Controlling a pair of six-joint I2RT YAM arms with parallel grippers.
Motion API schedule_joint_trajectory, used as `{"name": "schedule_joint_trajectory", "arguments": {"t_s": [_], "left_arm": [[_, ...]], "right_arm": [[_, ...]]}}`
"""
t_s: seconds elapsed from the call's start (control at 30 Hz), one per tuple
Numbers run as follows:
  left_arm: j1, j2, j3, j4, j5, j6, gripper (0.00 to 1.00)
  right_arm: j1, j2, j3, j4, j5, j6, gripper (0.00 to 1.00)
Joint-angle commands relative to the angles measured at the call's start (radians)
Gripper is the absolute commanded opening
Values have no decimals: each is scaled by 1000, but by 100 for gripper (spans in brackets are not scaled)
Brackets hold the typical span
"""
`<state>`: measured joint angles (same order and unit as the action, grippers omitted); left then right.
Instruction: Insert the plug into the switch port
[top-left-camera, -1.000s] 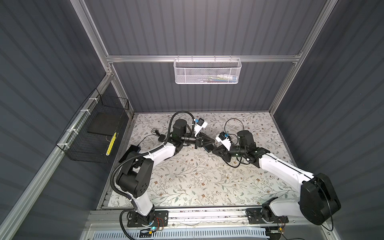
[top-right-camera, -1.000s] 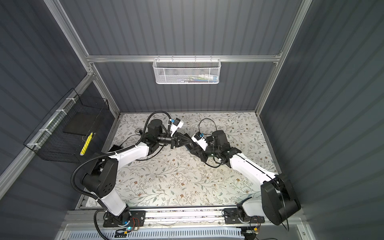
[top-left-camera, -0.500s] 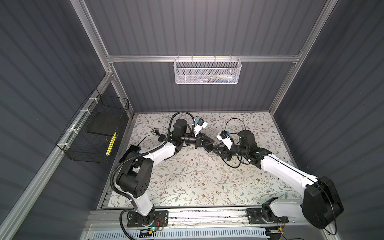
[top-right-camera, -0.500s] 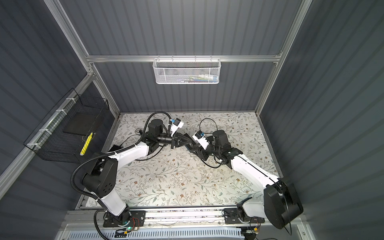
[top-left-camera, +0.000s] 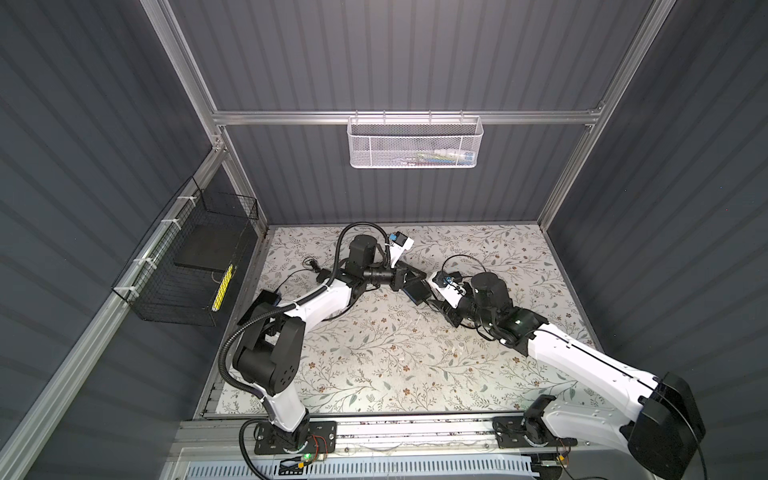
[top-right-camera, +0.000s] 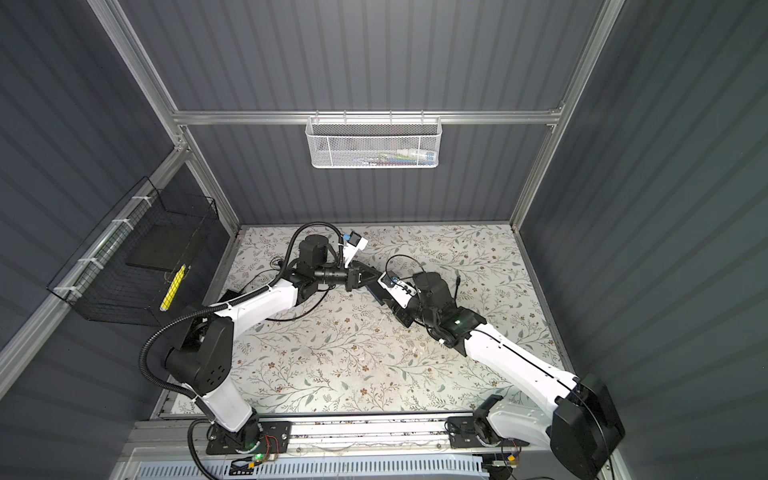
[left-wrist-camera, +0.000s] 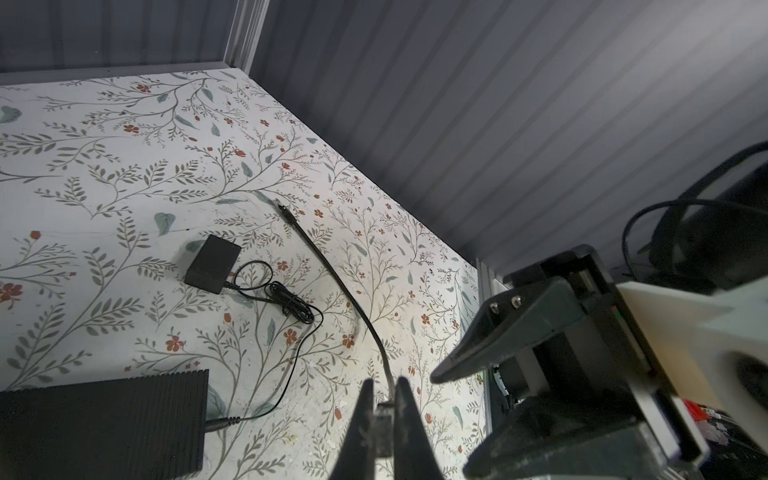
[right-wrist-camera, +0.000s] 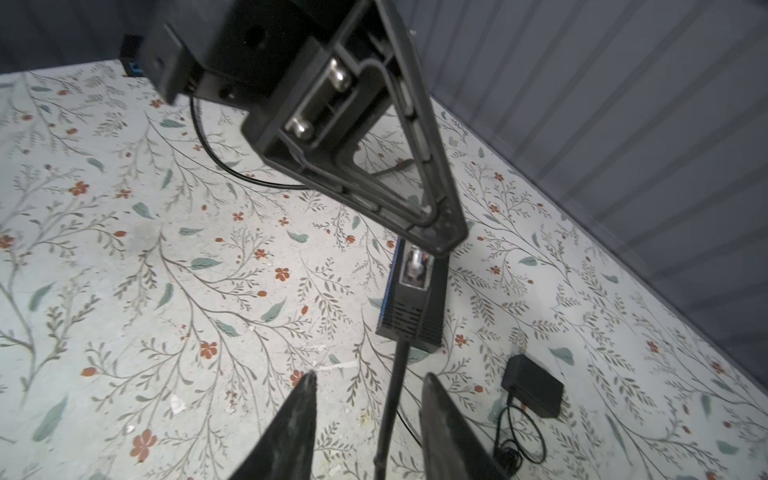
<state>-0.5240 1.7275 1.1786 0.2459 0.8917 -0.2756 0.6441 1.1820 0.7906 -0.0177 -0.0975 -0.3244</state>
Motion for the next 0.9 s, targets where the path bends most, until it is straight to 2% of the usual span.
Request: {"name": "schedule_joint_trajectory", "arguments": {"t_s": [0.0, 0.33, 0.6, 0.87], "left_arm": [[0, 3, 30, -27, -16, -22, 0], [-1, -27, 5, -31, -20, -23, 0], [-1, -25, -1, -20, -4, -28, 0], [-1, -30, 6, -34, 10, -22, 0]], "right_arm": [[3, 38, 12, 39, 84, -28, 41], [1, 141, 99, 59, 35, -2, 39], [2, 149, 104, 68, 18, 3, 31], [3, 165, 99, 97, 15, 10, 34]]}}
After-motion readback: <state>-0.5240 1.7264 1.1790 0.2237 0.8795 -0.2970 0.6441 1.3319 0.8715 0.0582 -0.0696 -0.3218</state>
